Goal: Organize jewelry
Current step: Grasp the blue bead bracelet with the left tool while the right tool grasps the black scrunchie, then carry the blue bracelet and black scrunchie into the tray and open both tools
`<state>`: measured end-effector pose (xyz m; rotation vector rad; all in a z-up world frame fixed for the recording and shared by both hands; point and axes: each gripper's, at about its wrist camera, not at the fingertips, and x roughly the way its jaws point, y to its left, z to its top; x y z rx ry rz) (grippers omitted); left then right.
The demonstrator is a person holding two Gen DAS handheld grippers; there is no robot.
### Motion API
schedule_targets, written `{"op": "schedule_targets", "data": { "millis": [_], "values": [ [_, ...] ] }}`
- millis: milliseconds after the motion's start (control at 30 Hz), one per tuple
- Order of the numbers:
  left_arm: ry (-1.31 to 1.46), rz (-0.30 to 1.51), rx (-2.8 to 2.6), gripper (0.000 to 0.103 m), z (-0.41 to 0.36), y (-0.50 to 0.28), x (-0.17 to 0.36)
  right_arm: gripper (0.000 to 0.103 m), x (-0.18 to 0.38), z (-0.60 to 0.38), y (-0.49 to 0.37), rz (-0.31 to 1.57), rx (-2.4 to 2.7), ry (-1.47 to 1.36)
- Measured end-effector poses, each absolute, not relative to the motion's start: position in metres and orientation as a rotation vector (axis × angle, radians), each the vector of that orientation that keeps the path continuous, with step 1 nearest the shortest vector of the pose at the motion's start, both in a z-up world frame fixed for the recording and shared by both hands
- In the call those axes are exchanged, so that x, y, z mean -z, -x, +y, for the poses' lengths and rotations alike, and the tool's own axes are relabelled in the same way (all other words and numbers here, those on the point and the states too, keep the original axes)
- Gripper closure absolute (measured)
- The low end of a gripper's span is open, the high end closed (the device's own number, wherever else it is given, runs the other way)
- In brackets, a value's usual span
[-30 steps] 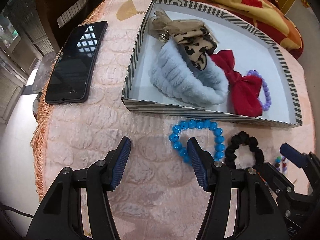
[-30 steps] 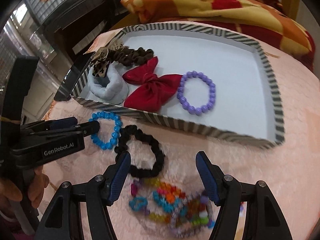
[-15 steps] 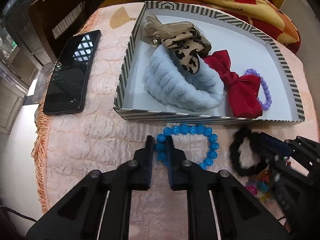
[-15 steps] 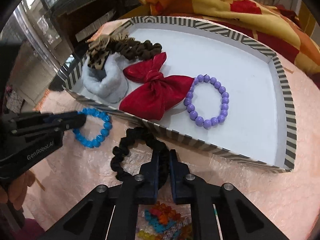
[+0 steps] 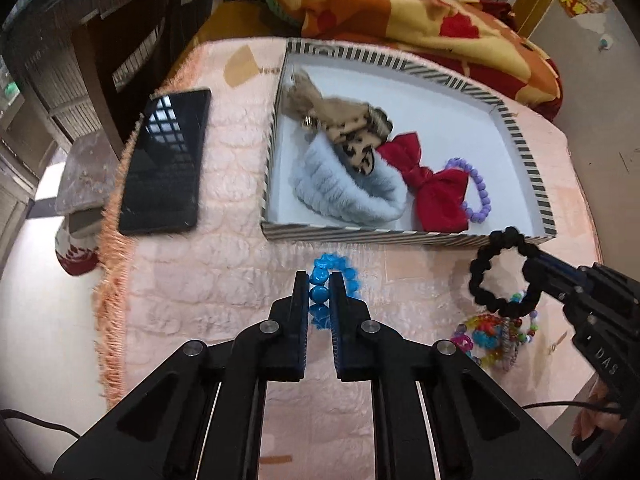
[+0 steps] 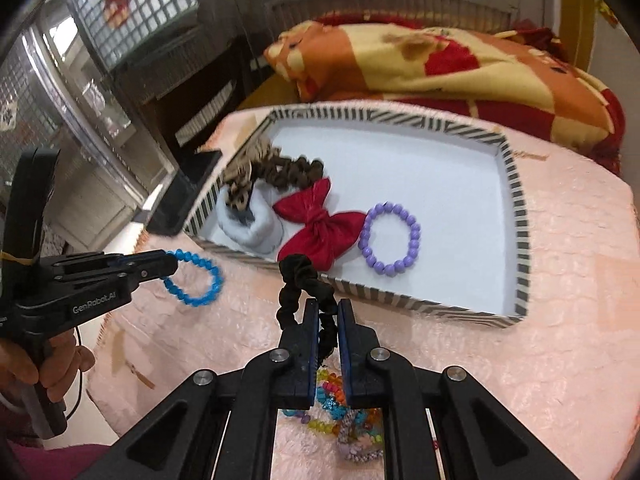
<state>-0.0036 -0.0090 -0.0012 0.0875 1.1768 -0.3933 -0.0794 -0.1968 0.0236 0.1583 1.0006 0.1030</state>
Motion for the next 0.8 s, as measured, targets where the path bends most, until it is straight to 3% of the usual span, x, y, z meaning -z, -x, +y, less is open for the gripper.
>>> {"op": "schedule_targets", "data": {
  "millis": [467, 800],
  "values": [
    [-0.111, 1.076, 0.503, 0.095, -0.014, 0.001, -0.066, 0.095, -0.05, -0.241, 0.087, 0.936, 0.016, -0.237],
    [-0.126, 1.05, 0.543, 0.095, -0.044, -0.02, -0.087, 0.095, -0.052, -0.263, 0.071, 0.929, 0.038, -0.261]
  ]
}}
